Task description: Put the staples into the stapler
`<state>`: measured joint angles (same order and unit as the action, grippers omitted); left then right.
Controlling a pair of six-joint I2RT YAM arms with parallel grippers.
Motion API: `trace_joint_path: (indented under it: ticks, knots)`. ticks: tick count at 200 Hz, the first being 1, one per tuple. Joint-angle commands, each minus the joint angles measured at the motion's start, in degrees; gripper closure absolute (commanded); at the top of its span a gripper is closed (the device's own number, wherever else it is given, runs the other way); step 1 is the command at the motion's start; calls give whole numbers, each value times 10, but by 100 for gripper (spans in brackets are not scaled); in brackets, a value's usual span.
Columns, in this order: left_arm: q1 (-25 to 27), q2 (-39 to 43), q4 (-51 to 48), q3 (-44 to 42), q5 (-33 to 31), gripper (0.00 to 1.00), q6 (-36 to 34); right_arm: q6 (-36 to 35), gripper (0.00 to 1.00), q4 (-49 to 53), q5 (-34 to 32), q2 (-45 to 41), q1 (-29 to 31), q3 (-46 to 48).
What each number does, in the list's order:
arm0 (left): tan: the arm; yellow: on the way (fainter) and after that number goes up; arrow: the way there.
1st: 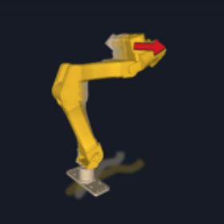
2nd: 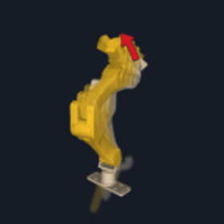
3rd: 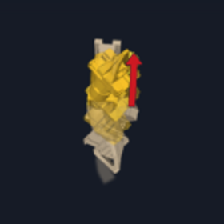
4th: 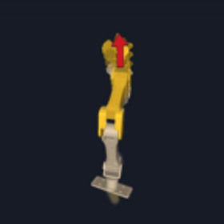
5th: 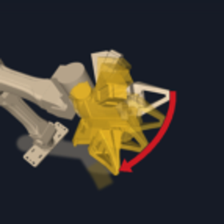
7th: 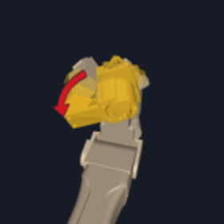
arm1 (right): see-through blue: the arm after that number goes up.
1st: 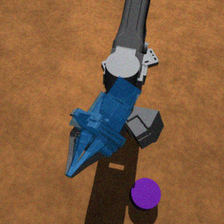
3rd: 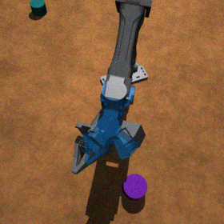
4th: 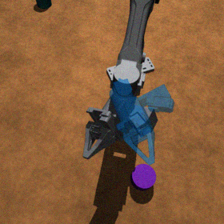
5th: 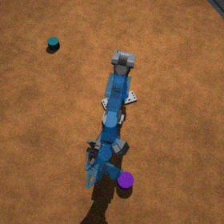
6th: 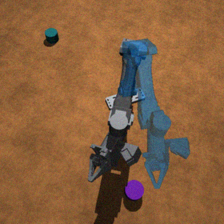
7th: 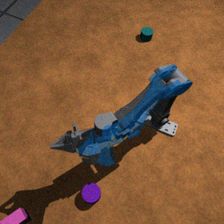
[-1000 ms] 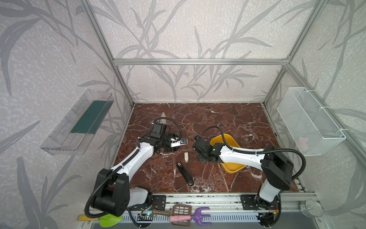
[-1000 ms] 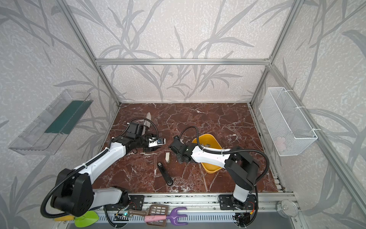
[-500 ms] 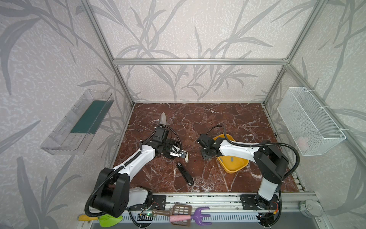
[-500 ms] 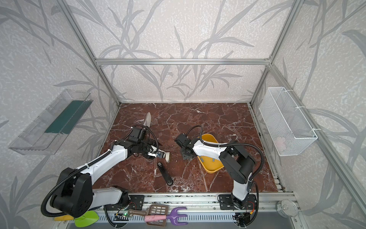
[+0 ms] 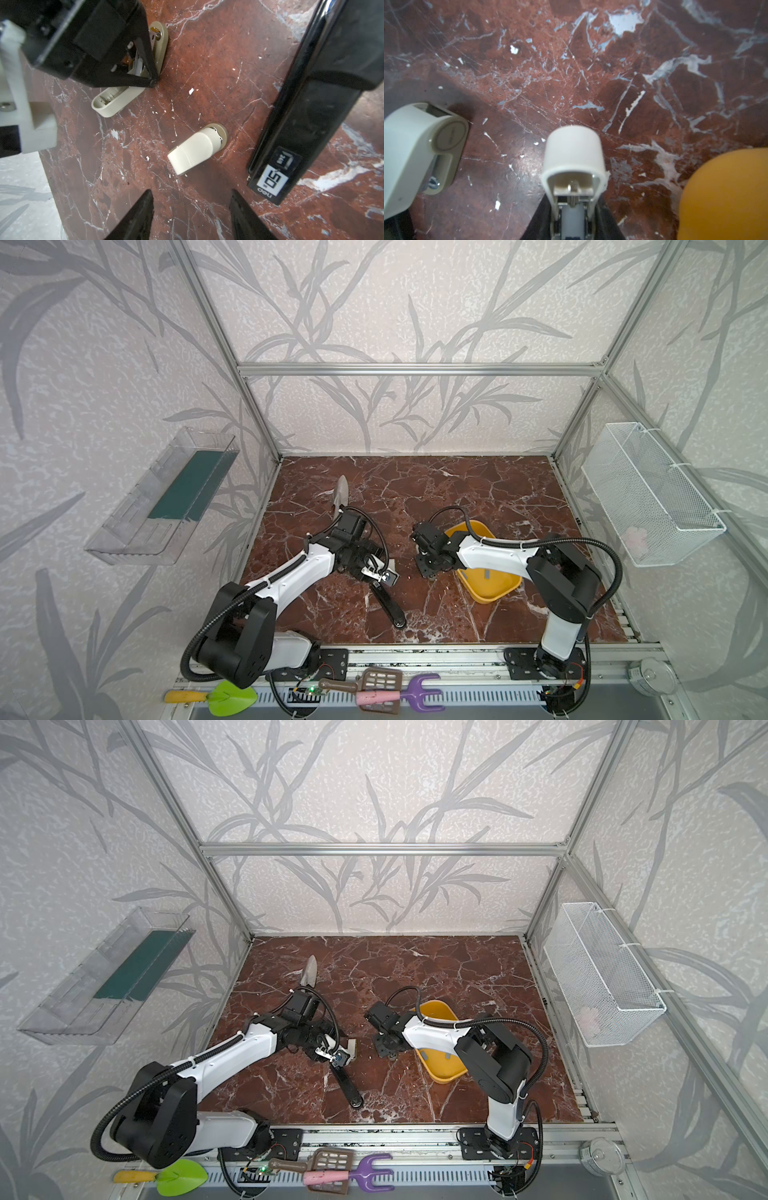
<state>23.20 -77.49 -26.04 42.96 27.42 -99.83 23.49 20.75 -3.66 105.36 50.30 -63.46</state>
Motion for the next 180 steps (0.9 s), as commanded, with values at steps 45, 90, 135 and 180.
trace_joint_path:
  ticks: [45,90,135,180]
  knots:
    - [5,-33,-31,30,32,39,-14,-30,66,19,2,16,6,-19]
    - [13,-61,-38,61,10,41,-22,-43,41,11,-16,-23,20,-7]
    - [18,-103,-102,105,-12,44,-91,-49,32,-3,-55,-70,25,16]
    - [25,-117,-78,99,-7,44,-84,-27,28,-25,-113,-153,25,65]
